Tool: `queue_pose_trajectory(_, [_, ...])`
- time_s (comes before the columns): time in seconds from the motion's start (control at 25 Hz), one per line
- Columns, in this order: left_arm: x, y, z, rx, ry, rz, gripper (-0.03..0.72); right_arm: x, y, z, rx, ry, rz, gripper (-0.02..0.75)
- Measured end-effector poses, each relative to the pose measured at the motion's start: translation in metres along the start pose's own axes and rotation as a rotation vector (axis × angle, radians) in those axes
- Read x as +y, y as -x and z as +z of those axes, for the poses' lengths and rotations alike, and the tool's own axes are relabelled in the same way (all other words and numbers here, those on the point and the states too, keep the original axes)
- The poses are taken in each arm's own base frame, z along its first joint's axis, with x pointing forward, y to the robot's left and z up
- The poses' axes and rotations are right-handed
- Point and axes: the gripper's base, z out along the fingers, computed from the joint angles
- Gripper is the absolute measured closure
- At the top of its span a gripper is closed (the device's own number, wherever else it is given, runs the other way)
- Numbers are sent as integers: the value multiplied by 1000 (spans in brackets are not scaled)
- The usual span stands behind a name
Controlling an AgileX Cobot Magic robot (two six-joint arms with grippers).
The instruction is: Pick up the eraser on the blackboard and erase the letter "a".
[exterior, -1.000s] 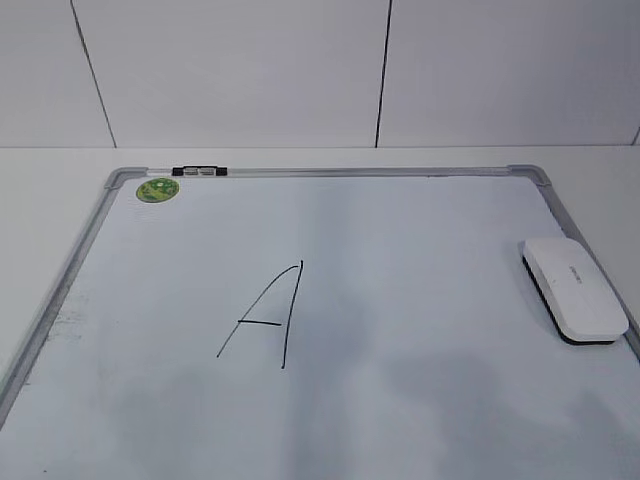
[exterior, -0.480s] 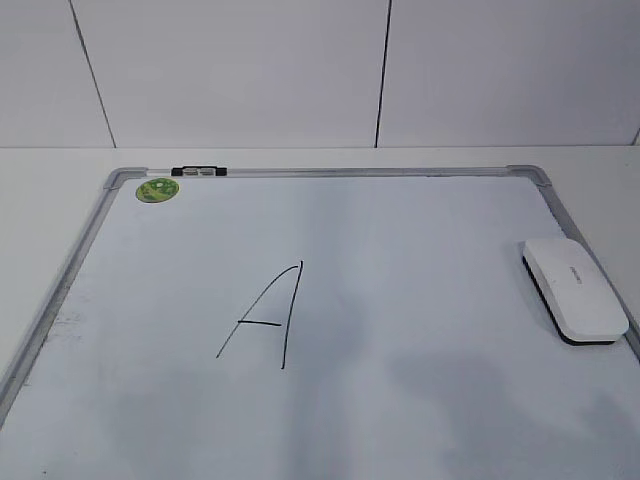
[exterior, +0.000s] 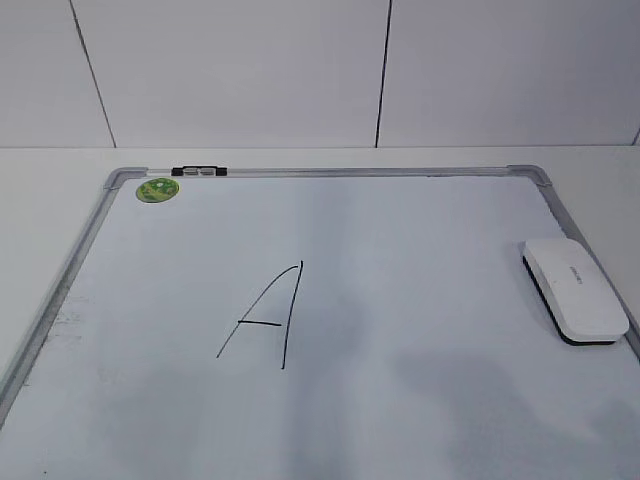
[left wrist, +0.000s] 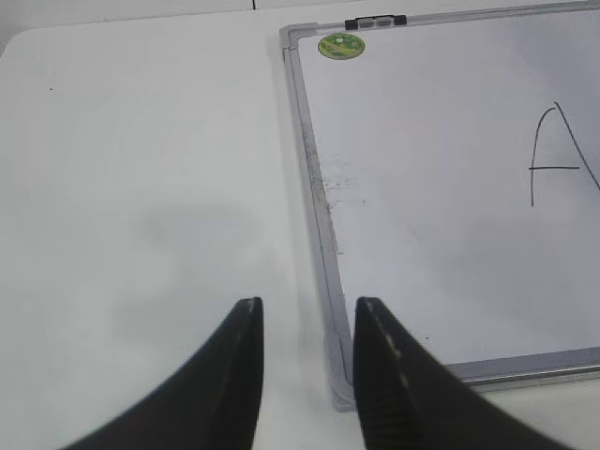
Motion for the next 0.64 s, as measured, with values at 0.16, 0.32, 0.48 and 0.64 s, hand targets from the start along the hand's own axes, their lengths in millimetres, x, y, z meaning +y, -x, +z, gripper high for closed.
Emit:
queue_pose_trajectory(0.16, [0, 0, 0, 0, 0, 0, 445, 0, 0, 0, 0, 0, 0, -16])
queue_pose_trajectory(0.32, [0, 0, 0, 0, 0, 0, 445, 0, 0, 0, 0, 0, 0, -16])
queue_pose_trajectory(0.48, [0, 0, 0, 0, 0, 0, 445, 0, 0, 0, 0, 0, 0, -17])
queue_pose_trajectory(0.64, [0, 0, 0, 0, 0, 0, 446, 0, 0, 0, 0, 0, 0, -16])
